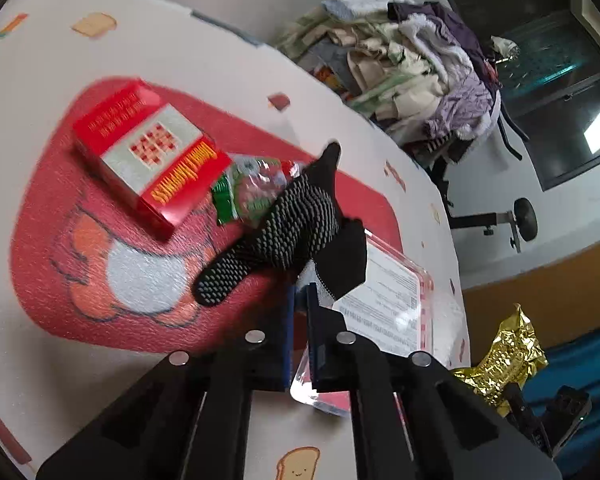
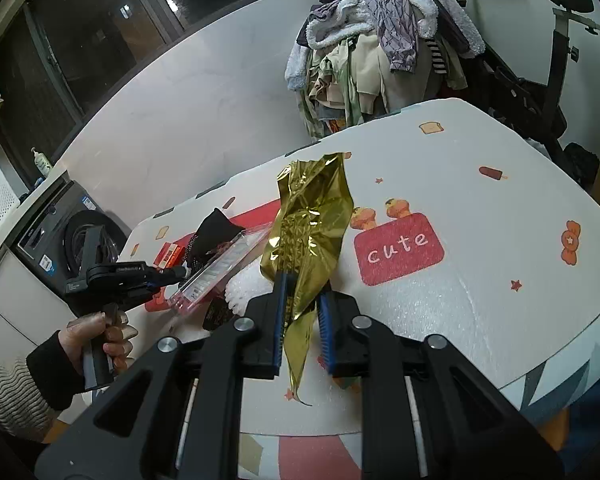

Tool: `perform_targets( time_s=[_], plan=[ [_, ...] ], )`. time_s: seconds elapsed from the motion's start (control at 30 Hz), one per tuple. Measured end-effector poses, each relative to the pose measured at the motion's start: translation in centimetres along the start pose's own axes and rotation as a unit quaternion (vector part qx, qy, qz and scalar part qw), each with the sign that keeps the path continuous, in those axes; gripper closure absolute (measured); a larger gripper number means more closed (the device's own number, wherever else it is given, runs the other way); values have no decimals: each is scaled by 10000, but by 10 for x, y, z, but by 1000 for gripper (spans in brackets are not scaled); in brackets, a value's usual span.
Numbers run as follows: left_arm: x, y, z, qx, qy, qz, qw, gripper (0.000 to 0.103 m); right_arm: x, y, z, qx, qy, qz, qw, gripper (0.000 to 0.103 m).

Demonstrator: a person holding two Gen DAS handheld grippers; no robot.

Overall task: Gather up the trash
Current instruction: 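Hold the gold foil up while the left gripper grasps the black glove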

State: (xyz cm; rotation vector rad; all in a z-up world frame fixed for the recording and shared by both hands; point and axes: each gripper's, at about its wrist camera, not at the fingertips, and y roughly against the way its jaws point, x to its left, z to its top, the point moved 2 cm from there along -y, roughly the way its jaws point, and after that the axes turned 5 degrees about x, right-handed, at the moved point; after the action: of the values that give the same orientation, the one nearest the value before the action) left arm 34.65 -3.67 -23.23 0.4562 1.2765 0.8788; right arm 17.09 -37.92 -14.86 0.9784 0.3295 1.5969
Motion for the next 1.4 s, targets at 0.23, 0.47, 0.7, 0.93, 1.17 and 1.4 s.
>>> perform_targets(
  time_s=[0.23, 0.47, 0.7, 0.93, 1.17, 1.4],
  plan=[
    [-51, 63, 14, -738, -1064, 61, 9916, 101, 9, 6, 3, -103, 112, -32, 9999, 85],
    [-128, 144, 6, -1503, -2221, 16, 9634, 101, 30, 28, 7, -307, 361, 17, 9989, 85],
    [-105, 127, -12, -921, -1754, 2, 9802, 82, 45, 41, -3, -344, 414, 136, 9985, 85],
    [-29, 67, -13, -297, -274, -169, 9990, 65, 44, 34, -8, -206, 465, 122, 9986, 85],
    [23, 25, -6, -114, 1190, -932, 9884, 65, 27, 18, -8, -86, 310, 35, 9995, 85],
    [36, 0, 0, -81, 1624, -1111, 9804, 81, 22, 5, -9, 30, 282, 8, 9996, 85]
  ],
)
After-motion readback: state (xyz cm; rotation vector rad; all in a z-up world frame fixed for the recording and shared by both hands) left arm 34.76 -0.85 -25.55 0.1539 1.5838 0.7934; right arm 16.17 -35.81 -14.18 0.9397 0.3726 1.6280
